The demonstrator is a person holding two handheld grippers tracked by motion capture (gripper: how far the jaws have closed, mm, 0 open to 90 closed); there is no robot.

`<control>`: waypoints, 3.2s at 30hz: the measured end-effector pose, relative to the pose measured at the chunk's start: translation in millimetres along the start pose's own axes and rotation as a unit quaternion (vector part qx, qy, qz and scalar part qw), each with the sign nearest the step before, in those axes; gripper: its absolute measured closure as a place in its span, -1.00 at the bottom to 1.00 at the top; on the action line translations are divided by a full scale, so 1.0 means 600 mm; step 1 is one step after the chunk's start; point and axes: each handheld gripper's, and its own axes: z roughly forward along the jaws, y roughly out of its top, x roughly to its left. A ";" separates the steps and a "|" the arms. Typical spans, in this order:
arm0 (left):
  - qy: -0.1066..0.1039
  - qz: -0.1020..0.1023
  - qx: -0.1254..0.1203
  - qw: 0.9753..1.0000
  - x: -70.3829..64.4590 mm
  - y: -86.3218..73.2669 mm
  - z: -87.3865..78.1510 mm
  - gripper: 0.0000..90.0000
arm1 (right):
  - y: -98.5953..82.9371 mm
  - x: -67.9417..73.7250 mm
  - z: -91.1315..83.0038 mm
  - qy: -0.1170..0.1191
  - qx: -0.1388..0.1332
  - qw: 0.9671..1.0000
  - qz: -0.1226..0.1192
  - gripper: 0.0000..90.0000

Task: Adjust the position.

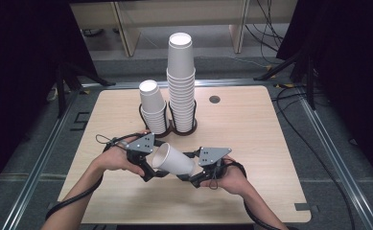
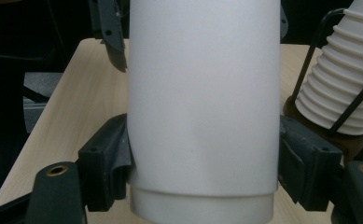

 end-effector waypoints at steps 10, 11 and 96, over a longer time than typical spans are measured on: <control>0.001 0.000 -0.009 1.000 -0.002 0.003 -0.002 -0.84 | -0.001 -0.001 0.002 0.002 -0.004 1.000 0.003 -0.42; 0.001 0.003 -0.010 1.000 -0.002 0.004 -0.002 -0.83 | -0.001 -0.001 0.002 0.002 -0.003 1.000 0.002 -0.42; 0.102 0.079 0.229 0.965 -0.006 0.018 -0.086 -0.67 | -0.030 -0.006 -0.017 -0.060 0.022 0.997 0.046 -0.65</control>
